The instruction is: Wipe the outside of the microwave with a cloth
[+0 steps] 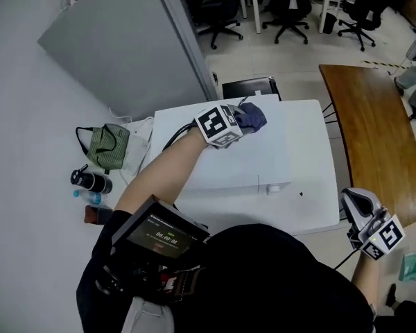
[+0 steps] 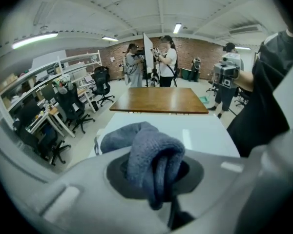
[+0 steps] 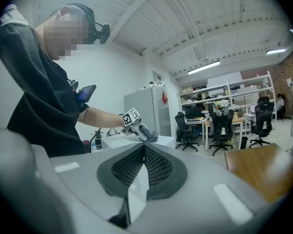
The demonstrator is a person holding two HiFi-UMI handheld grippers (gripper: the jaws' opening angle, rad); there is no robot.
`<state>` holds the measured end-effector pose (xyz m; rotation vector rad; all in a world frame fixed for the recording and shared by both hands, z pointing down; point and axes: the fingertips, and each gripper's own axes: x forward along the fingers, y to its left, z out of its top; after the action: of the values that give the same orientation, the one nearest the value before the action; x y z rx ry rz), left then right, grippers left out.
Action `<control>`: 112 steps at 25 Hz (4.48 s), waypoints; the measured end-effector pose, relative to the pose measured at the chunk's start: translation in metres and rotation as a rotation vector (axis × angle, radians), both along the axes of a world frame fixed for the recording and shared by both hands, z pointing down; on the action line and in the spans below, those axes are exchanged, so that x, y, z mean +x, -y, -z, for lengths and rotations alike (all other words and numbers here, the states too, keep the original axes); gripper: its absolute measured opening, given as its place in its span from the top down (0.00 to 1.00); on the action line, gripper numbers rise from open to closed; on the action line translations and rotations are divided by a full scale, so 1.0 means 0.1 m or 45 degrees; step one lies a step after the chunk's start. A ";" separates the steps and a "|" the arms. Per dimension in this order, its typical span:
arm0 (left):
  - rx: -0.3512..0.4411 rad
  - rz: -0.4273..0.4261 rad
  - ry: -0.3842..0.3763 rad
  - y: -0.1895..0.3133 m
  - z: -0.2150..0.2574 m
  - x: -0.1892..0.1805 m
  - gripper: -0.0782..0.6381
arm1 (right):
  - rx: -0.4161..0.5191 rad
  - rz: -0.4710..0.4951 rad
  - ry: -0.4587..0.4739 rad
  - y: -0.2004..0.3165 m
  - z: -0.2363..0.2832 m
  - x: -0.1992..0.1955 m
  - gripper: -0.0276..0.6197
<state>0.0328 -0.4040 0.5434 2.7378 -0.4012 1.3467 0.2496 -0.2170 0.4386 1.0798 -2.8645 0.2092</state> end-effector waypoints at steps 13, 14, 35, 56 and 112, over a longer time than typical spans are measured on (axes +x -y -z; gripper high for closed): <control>0.068 -0.222 -0.159 -0.32 0.27 0.75 0.81 | -0.028 -0.136 -0.043 -0.46 -0.01 0.10 0.95; 0.080 -0.190 -0.175 -0.35 0.39 0.45 0.81 | -0.015 -0.103 -0.052 -0.41 0.02 -0.09 0.95; 0.024 0.075 -0.182 -0.86 0.02 -2.01 0.81 | 0.008 0.184 -0.122 -0.41 0.18 -1.94 0.95; 0.106 -0.212 -0.200 -0.63 0.50 0.55 0.81 | -0.019 -0.136 -0.034 -0.72 0.00 0.27 0.95; 0.120 0.067 -0.189 -1.56 0.14 -2.98 0.81 | 0.033 0.291 -0.175 -0.77 0.29 -2.61 0.95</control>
<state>-0.2648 -0.2481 0.5299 2.8573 -0.5344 1.1319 -0.0112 -0.1400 0.4094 0.7296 -2.8414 0.0798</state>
